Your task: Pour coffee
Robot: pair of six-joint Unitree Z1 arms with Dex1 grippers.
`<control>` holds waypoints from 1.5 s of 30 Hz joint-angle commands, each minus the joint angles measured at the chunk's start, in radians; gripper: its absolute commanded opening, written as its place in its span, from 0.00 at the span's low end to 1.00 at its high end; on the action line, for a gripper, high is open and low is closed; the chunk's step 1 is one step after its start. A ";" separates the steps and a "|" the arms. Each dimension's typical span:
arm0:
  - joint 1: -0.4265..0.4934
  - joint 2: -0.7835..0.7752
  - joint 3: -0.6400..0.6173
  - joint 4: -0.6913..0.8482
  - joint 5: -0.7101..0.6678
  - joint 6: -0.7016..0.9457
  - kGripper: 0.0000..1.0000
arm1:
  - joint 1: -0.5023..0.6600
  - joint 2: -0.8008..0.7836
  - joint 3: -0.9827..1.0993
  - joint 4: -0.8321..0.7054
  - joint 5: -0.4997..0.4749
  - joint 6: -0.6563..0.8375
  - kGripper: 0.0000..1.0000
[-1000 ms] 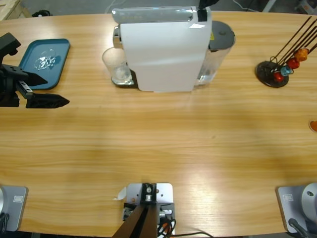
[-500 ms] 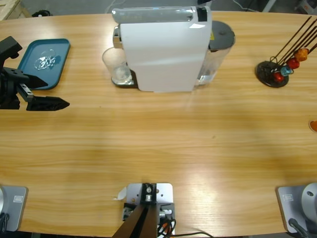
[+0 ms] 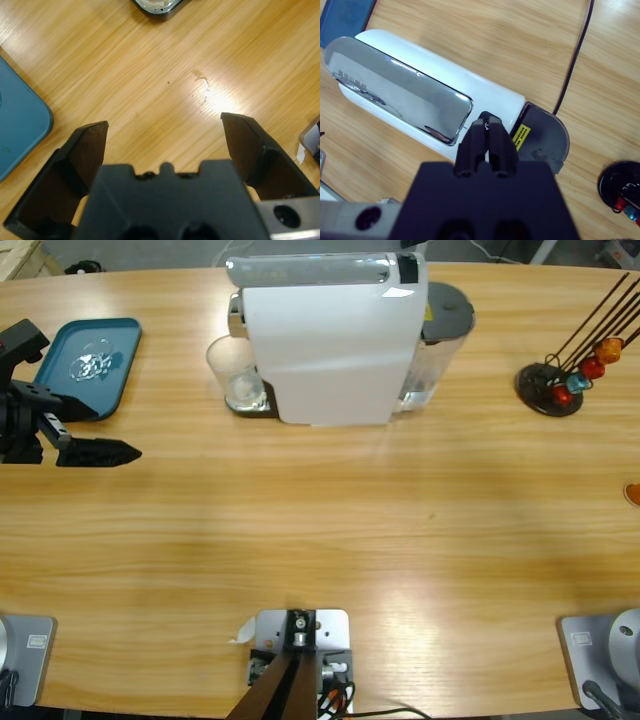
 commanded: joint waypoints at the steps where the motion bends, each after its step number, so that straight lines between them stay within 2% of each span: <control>1: -0.013 0.036 0.037 -0.015 0.005 -0.010 0.99 | -0.017 0.050 0.025 -0.003 -0.011 -0.009 0.00; 26: -0.013 0.041 0.046 -0.026 0.005 -0.010 0.99 | -0.017 0.047 0.078 -0.016 -0.011 -0.014 0.00; 29: -0.013 0.039 0.046 -0.028 0.005 -0.010 0.99 | -0.008 0.012 0.024 -0.005 -0.045 -0.031 0.00; 32: -0.015 0.036 0.045 -0.028 0.005 -0.010 0.99 | 0.058 -0.061 -0.118 0.071 -0.102 -0.083 0.02; 34: -0.023 0.036 0.043 -0.028 0.005 -0.010 0.99 | 0.110 -0.127 -0.133 0.092 -0.155 -0.083 0.68; 35: -0.029 0.035 0.040 -0.028 0.005 -0.010 0.99 | 0.134 -0.160 -0.125 0.098 -0.178 -0.081 0.90; 36: -0.033 0.034 0.039 -0.028 0.005 -0.010 0.99 | 0.153 -0.191 -0.113 0.101 -0.186 -0.074 0.99; 41: -0.038 0.030 0.037 -0.028 0.005 -0.010 0.99 | 0.173 -0.292 0.061 0.091 -0.172 -0.025 1.00; 45: -0.052 0.000 0.038 -0.029 -0.008 -0.021 0.99 | 0.173 -0.377 0.276 -0.025 -0.089 -0.002 1.00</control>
